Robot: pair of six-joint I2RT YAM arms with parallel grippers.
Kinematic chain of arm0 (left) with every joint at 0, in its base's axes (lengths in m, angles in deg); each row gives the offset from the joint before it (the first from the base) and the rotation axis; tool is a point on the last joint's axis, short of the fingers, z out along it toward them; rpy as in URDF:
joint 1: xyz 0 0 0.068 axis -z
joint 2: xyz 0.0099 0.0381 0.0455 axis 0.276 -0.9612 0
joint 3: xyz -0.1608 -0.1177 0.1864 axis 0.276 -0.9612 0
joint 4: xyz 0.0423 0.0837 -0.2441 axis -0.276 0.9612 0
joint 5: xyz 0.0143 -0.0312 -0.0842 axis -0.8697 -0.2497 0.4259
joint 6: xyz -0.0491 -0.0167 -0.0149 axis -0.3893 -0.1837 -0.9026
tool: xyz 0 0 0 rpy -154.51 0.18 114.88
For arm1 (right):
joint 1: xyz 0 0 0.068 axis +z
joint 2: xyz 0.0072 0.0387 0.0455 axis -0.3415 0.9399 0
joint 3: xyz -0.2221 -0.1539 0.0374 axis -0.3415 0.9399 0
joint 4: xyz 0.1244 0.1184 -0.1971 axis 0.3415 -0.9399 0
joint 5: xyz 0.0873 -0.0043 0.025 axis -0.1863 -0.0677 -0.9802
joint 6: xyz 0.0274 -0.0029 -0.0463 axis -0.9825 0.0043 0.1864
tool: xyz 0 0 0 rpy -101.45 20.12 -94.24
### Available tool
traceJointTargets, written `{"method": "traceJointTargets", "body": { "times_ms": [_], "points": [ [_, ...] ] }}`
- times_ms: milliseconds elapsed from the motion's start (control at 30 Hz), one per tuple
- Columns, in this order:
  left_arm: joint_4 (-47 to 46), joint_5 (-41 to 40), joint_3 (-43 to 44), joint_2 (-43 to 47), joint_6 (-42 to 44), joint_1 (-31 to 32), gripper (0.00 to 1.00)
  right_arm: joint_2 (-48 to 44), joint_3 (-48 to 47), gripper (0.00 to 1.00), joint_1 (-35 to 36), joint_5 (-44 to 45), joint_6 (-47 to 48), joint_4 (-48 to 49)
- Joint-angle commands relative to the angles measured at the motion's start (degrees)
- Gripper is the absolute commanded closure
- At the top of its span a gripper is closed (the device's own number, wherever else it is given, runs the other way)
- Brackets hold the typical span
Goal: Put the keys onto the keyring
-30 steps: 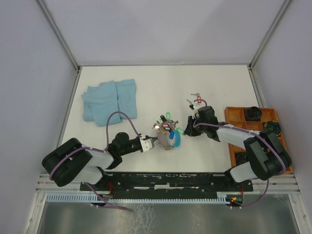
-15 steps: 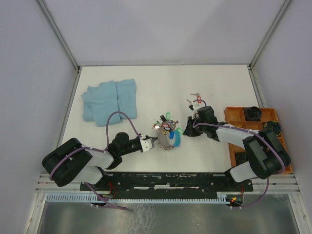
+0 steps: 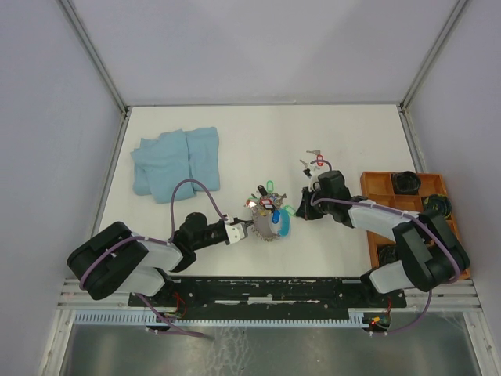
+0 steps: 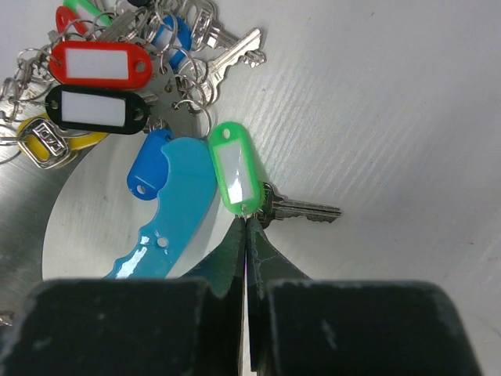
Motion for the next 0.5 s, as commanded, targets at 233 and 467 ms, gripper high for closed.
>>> {"method": "traceJointTargets", "body": {
  "times_ms": [233,467],
  "points": [
    [-4.53,0.92,0.52,0.97,-1.72,-0.22,0.97,-7.37,-3.55,0.99,-0.06,-6.62,13.94,-1.4],
    [-8.53,2.42,-0.21,-0.79,-3.57,-1.32,0.97,-8.73,-1.38,0.99,-0.11,-18.87,21.57,6.84]
  ]
}}
